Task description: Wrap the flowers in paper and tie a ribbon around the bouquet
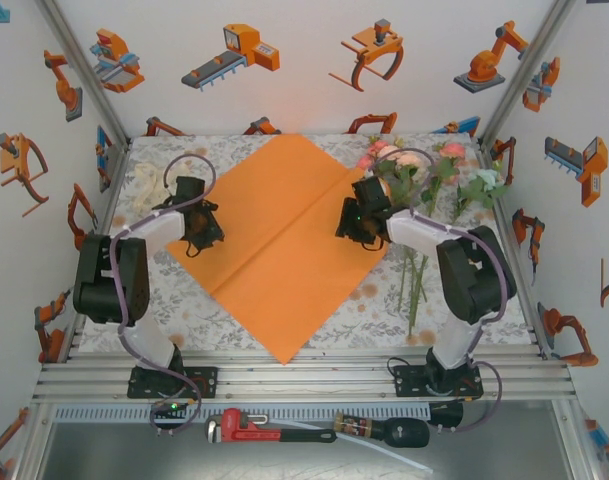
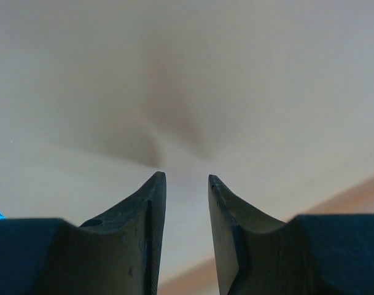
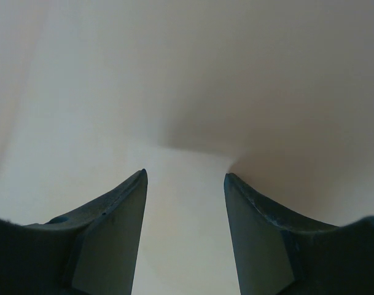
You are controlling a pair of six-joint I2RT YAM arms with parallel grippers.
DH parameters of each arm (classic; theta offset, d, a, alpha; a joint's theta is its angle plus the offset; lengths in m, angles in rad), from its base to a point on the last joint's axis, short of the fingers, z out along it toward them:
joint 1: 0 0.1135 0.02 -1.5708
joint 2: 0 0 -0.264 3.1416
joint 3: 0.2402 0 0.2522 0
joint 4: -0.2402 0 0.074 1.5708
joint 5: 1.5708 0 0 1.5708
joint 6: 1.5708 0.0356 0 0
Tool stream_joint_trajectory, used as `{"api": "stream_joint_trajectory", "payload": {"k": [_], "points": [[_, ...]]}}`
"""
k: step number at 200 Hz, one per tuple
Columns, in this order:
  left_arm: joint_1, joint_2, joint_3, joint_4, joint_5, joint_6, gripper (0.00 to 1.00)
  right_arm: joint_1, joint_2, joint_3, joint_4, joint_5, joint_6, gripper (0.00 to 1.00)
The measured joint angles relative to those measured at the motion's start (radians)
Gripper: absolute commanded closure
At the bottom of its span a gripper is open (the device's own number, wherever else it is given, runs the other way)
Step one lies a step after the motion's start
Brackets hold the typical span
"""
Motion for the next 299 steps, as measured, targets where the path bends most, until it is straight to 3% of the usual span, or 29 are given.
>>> {"api": "stream_joint_trajectory", "payload": {"k": [26, 95, 117, 184, 242, 272, 299], "points": [[0.028, 0.015, 0.013, -0.015, -0.028, -0.022, 0.64, 0.0, 0.0, -0.035, -0.009, -0.026, -0.013, 0.49], [0.149, 0.013, 0.012, -0.026, -0.117, -0.036, 0.65, 0.072, 0.002, -0.085, 0.071, -0.312, 0.013, 0.47], [0.15, 0.0, -0.01, 0.002, -0.09, -0.035, 0.65, 0.07, 0.001, -0.082, 0.047, -0.273, 0.014, 0.47], [0.097, -0.017, -0.035, 0.026, -0.041, -0.037, 0.63, -0.093, -0.029, -0.082, -0.047, -0.145, -0.015, 0.46], [0.014, -0.035, -0.04, 0.026, 0.029, -0.08, 0.52, -0.155, -0.065, -0.082, -0.138, -0.096, -0.088, 0.43], [-0.026, -0.114, -0.053, 0.016, 0.06, -0.106, 0.46, -0.198, -0.159, -0.071, -0.197, -0.072, -0.136, 0.4], [-0.095, -0.246, -0.056, 0.023, 0.053, -0.097, 0.45, -0.332, -0.198, 0.005, -0.203, -0.034, -0.2, 0.4]]}}
